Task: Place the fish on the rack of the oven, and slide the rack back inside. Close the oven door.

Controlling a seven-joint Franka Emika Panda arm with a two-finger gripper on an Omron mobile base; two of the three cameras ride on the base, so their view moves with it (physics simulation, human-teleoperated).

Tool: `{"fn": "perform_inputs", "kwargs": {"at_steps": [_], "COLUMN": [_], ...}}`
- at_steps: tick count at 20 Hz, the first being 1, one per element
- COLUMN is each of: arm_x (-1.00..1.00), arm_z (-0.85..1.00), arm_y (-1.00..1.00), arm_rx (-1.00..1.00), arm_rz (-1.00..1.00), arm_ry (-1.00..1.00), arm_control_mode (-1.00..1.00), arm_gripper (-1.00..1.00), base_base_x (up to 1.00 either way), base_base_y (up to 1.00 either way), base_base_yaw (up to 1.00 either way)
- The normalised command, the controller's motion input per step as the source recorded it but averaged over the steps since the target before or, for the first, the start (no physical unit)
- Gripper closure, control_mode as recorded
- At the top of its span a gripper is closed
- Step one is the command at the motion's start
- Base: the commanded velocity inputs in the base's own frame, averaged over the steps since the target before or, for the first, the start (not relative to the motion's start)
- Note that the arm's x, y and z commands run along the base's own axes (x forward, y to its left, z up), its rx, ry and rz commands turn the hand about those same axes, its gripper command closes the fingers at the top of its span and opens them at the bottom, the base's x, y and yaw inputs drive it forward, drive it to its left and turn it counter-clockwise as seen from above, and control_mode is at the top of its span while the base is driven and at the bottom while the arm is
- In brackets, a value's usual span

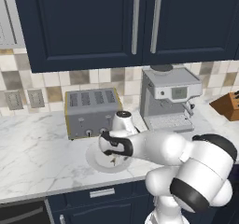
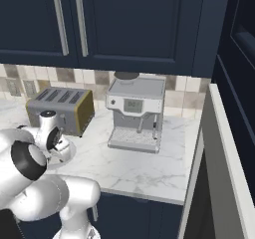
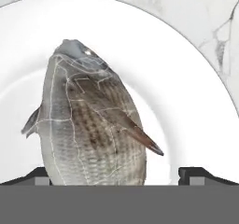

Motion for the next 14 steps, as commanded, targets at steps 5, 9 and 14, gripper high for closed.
{"fn": "perform_inputs", "kwargs": {"at_steps": [5, 9, 14], "arm_x": [0.38, 0.12, -0.34], "arm_z": [-0.31, -0.23, 0.02], "arm_y": [0.38, 0.27, -0.08], "arm_rx": [0.00, 0.00, 0.00], "arm_rz": [0.00, 0.00, -0.01], "arm_ry": [0.00, 0.00, -0.05], "arm_control_mode": [-1.00, -1.00, -1.00], "arm_gripper": [-1.00, 1.00, 1.00], "base_base_x": [0.00, 0.00, 0.00], "base_base_y": [0.00, 0.00, 0.00], "base_base_yaw": [0.00, 0.00, 0.00]}}
